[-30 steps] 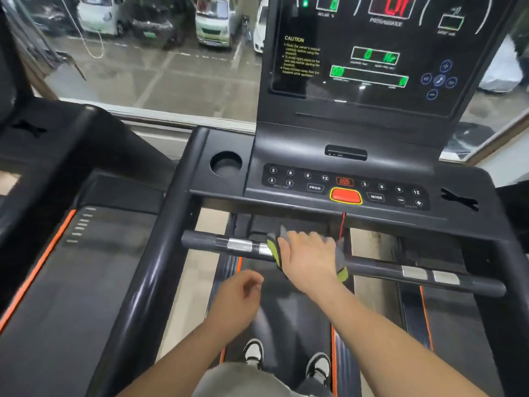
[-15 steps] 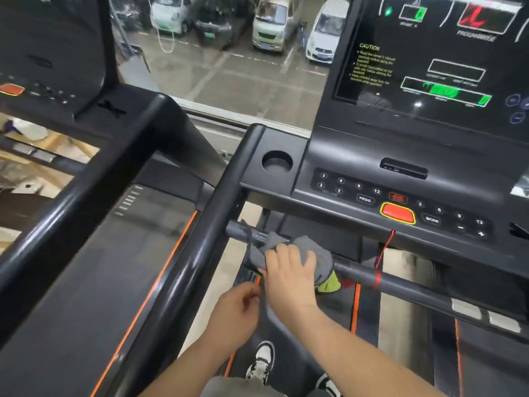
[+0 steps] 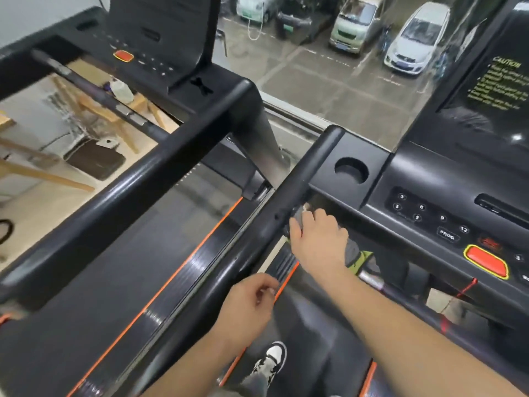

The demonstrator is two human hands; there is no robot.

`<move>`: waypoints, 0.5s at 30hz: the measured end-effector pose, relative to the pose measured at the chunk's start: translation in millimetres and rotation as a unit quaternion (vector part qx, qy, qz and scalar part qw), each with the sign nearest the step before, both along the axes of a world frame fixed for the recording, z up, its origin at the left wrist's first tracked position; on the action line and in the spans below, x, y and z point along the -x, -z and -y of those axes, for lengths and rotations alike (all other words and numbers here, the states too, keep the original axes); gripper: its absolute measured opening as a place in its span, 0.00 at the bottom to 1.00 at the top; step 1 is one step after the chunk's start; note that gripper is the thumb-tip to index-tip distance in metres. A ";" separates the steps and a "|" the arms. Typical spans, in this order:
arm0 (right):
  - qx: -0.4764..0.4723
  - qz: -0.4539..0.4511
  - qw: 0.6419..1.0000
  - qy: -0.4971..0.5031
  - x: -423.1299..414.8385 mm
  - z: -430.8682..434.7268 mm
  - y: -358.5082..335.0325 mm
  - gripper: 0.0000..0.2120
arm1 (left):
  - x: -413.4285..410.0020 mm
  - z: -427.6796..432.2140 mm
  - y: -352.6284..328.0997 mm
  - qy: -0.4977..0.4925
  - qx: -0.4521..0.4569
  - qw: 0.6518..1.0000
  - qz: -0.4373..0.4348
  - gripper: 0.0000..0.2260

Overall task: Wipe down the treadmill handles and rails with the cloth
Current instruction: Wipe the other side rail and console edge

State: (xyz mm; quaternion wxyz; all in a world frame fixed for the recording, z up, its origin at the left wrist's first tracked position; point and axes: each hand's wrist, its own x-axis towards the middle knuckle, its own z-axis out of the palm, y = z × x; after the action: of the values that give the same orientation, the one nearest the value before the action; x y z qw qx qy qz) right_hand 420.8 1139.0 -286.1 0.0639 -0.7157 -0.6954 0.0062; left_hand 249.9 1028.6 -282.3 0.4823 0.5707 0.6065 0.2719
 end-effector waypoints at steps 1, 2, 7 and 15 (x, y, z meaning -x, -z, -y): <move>-0.038 0.021 0.999 -0.027 -5.9 14.6 4.1 0.17 | -0.7 2.8 1.9 0.003 0.004 1.000 0.006 0.11; -0.051 0.035 0.996 -0.057 -15.1 25.0 7.4 0.19 | -2.1 5.3 3.6 0.005 0.008 1.000 0.012 0.10; -0.038 0.057 0.992 -0.105 -57.6 43.8 14.3 0.21 | -10.7 8.7 8.1 0.004 0.005 1.000 0.018 0.11; 0.139 -0.133 0.979 0.069 -23.8 -11.8 -11.3 0.17 | -14.6 9.7 2.1 -0.030 0.013 0.998 0.049 0.10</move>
State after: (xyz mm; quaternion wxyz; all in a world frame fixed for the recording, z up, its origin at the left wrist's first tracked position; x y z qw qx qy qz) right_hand 444.5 1150.8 -274.8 0.0560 -0.7569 -0.6218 0.1931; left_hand 264.5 1019.0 -284.4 0.5108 0.5320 0.6020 0.3060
